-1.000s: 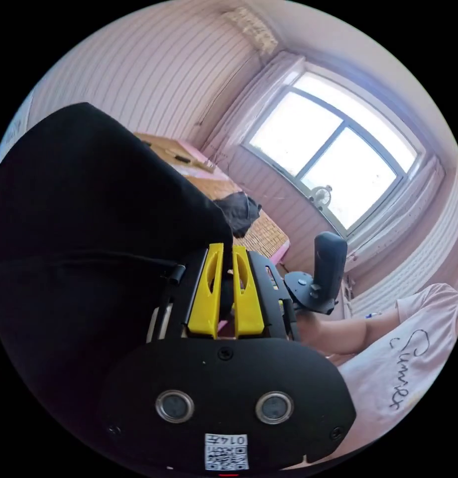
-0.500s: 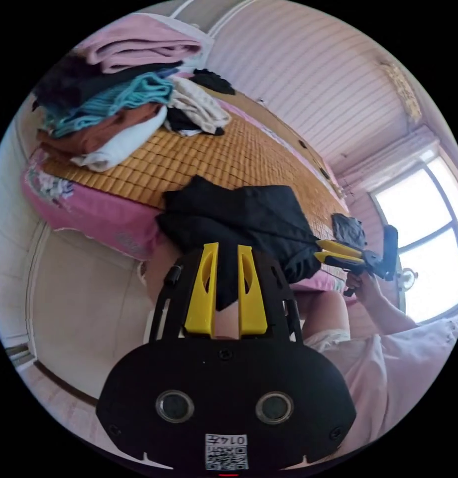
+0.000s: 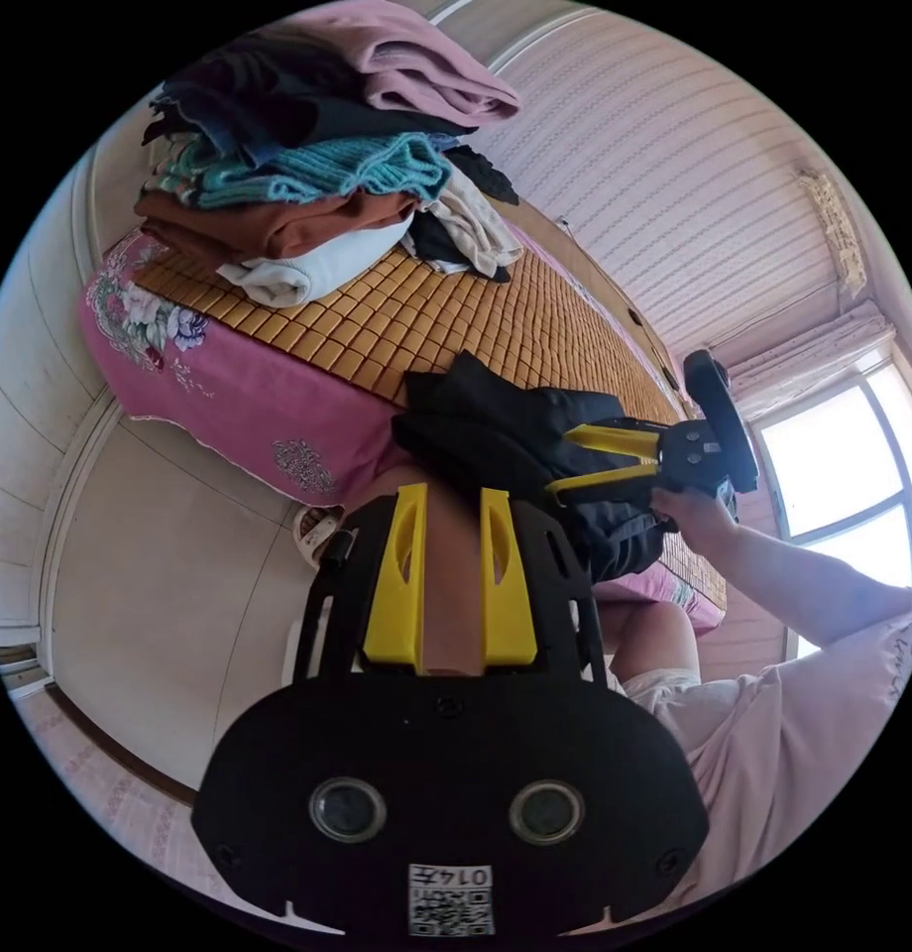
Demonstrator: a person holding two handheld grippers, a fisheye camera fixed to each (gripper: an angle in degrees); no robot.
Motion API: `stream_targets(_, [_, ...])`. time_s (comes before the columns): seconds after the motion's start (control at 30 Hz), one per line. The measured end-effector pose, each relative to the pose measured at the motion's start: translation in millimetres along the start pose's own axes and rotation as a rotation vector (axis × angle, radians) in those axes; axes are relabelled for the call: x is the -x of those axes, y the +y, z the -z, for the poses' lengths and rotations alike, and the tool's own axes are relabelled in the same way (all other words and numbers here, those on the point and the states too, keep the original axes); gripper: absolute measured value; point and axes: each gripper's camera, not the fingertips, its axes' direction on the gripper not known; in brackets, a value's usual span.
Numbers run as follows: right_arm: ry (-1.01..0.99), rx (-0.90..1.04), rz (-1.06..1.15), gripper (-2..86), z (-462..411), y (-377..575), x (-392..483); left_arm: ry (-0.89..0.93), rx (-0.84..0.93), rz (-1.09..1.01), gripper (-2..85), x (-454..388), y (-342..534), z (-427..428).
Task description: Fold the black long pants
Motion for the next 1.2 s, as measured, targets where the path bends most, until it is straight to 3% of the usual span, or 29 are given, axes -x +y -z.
stream_targets(0.17, [-0.103, 0.043, -0.054, 15.4, -9.5, -1.4, -23.9, 0.008, 0.010, 0.020, 9.1, 15.2, -6.6, 15.5])
stream_targets(0.3, [-0.207, -0.085, -0.046, 1.5, 19.3, 24.5, -42.1, 0.009, 0.018, 0.002, 9.7, 18.5, -15.1, 27.1])
stream_targets(0.53, [-0.342, -0.365, -0.268, 0.6, 82.9, 114.8, -112.7, 0.026, 0.037, -0.045, 11.0, 11.3, -26.3, 42.6])
stream_targets(0.77, [-0.334, -0.608, -0.540, 0.7, 137.7, 251.3, -171.2, -0.013, 0.159, -0.177, 12.5, -16.6, -35.4, 36.2])
stream_targets(1.0, [-0.255, -0.816, -0.835, 0.8, 187.7, 419.8, -217.3, -0.259, 0.462, -0.311, 7.2, -49.8, -47.3, -2.0])
stream_targets(1.2, [-0.056, -0.857, -1.001, 0.7, 228.0, 521.8, -244.3, -0.261, 0.292, -0.424, 2.3, -88.4, -61.9, 56.2])
